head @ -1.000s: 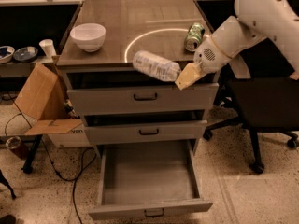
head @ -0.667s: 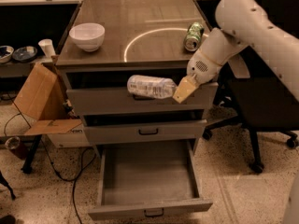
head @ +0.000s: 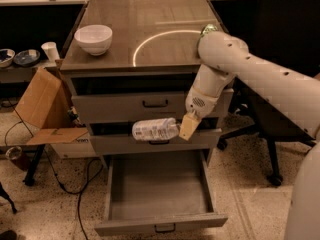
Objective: Place blue plastic bottle into bottom drawer
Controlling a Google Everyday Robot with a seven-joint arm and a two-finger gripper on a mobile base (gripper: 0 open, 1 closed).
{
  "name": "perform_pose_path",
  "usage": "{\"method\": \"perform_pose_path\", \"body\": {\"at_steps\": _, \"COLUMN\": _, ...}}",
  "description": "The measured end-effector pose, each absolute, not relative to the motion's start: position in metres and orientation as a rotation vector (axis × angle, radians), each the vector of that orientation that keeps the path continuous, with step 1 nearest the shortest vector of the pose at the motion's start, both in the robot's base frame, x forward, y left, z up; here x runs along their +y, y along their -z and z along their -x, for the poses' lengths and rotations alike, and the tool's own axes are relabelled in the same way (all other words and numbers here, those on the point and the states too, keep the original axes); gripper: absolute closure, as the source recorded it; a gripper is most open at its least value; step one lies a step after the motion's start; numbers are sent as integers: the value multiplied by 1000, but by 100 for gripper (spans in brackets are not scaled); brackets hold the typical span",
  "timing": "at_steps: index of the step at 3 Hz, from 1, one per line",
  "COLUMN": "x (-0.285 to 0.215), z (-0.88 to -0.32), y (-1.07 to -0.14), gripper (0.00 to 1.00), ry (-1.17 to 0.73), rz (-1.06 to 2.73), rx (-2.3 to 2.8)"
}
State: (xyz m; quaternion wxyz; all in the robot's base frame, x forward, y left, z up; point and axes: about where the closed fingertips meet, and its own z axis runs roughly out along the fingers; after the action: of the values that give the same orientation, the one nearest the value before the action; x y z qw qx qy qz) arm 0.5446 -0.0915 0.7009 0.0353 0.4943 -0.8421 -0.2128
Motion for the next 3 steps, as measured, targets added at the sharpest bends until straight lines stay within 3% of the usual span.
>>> {"method": "perform_pose_path", "body": {"at_steps": 3, "x": -30, "z": -489, "y": -565, "gripper": 100, "ry": 444, "rz": -1373, "rx": -2668}}
